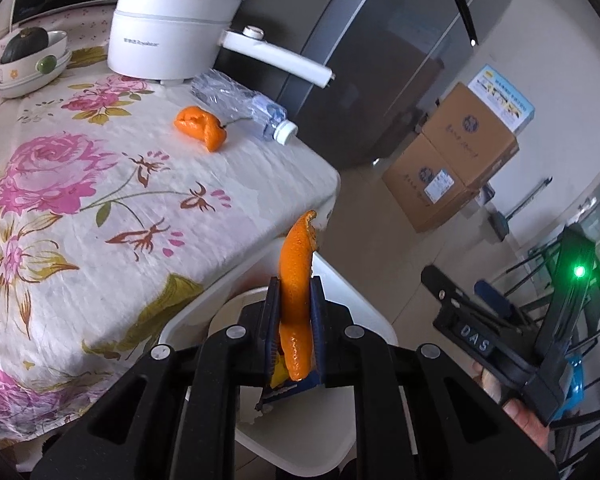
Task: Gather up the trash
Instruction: 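Carry the tissue and orange peel over the white bin and release both, then reach the left tool to the second orange peel and close on it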
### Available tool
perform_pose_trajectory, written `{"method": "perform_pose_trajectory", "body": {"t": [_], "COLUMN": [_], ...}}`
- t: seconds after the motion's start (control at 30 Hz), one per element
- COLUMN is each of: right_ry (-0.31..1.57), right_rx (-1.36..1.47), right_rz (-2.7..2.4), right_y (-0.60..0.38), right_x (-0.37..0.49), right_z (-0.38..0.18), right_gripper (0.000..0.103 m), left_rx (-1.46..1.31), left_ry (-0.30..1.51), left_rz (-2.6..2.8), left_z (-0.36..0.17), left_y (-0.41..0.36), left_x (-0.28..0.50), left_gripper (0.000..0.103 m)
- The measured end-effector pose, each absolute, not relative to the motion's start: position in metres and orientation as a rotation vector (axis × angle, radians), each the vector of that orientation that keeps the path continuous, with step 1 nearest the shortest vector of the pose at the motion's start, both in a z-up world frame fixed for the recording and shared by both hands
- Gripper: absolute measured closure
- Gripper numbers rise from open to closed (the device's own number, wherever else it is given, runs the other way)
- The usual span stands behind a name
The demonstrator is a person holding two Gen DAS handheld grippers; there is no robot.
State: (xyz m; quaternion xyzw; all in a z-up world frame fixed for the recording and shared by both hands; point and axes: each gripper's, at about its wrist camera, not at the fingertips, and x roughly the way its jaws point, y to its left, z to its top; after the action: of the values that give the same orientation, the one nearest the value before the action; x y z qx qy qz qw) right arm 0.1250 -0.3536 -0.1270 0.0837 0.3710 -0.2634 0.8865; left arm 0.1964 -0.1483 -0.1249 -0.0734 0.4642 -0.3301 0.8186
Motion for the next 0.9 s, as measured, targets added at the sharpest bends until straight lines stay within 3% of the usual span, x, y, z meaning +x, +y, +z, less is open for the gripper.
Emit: {"method": "perform_pose_trajectory", "body": {"t": [0.13,0.2,0.27,0.37,0.43,0.9], "right_ry": [0.77,0.773,0.776,0.771,0.766,0.802], "right_rx": [0.161,0.157,0.161,0.177,0.18,0.276], "right_rz": [-0.564,-0.574,-0.586,-0.589,-0.592,-0.514], "right_y": [-0.353,-0.353,-0.355,-0.357,-0.357,-0.354], "right_x": [0.128,0.13,0.132,0.135,0.137,0.16], "right_z": [-0.127,-0.127,-0.127,-0.126,-0.124,-0.124], "right_gripper": [0.007,0.007,0.007,0.007,0.007,0.007], "left_rx": [-0.116,-0.111,-0.105,-0.101,-0.115,-0.245], "left_ry": [1.032,1.048,1.047,1.052,1.06,1.06], "left_rz": [-0.714,-0.713,-0.704,-0.693,-0.672,-0.462], "left_z": [-0.135,-0.139,-0.141,-0.144,-0.146,-0.144], "left_y": [-0.157,-0.158,-0.158,-0.159,-0.158,-0.152], "left_x": [0.195,0.195,0.196,0.2,0.206,0.303], "left_gripper": [0.083,0.068,0.06,0.057,0.05,0.048]}}
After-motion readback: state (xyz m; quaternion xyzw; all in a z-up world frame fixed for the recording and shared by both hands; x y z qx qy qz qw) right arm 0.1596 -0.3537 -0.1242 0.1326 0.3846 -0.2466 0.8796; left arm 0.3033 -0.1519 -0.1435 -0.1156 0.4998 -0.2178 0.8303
